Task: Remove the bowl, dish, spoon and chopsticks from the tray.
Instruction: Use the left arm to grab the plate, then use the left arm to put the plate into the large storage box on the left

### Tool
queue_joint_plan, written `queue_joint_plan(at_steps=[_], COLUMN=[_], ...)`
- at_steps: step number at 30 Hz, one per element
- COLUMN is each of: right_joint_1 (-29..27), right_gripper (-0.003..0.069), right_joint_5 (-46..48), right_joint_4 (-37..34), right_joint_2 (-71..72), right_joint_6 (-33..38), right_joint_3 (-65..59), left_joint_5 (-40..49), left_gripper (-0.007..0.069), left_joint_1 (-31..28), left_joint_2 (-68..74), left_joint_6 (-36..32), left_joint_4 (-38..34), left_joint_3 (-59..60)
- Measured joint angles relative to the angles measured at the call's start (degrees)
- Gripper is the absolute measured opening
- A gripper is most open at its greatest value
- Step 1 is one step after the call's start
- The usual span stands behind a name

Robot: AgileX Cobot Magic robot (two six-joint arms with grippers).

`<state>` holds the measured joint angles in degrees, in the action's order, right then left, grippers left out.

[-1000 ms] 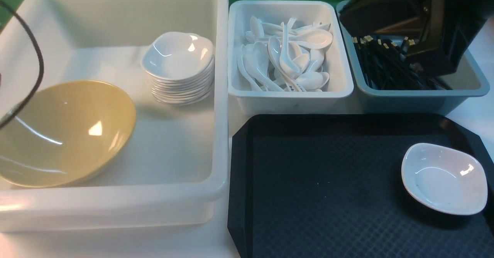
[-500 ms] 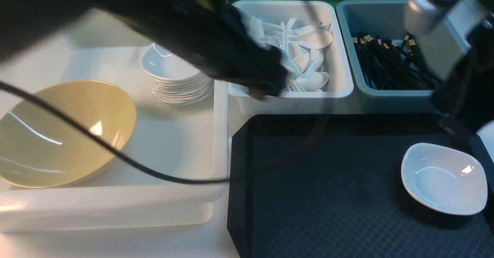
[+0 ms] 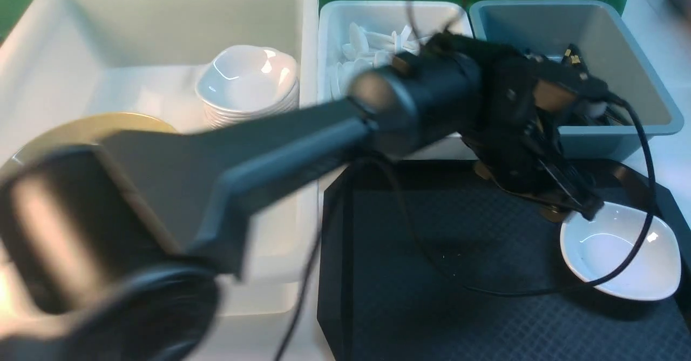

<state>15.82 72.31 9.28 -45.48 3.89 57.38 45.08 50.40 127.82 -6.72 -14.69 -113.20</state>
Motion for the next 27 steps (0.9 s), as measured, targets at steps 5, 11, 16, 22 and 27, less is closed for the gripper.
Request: queue_joint_plan(at_steps=[5,11,16,22,27], right_joint_1=[0.0,0.24,1.82,1.86,1.86], right_gripper=[0.0034,0.0034,0.0034,0.0034,0.0036], right_joint_5=[0.0,0.0,-0.05,-1.15,-10.22], right_joint_4=[-0.07,-0.07,-0.25,-0.31,-2.54], right_joint_2=[0.4,0.4,0.4,0.4,0.32], right_joint_6=[0.0,0.05,0.35,0.42,0.42], right_joint_3=[-0.68,-0.68,-0.68,-0.29,5.12], left_joint_5=[-0.05,-0.47,0.42,8.21,18.9], left_gripper=[0.0457,0.0432,0.0181,0.0018,0.0001], left_joint_1=[0.0,0.2,1.98,1.85,-2.73], left_joint_2=[9.58,16.43,17.76,15.76,9.04], left_joint_6=[0.13,0.16,-1.45,-2.77,-3.73], left_joint_4=[-3.73,-7.02,-5.77,-4.07,1.33], left_joint_3=[-8.47,-15.48,-17.45,-21.6,-25.49])
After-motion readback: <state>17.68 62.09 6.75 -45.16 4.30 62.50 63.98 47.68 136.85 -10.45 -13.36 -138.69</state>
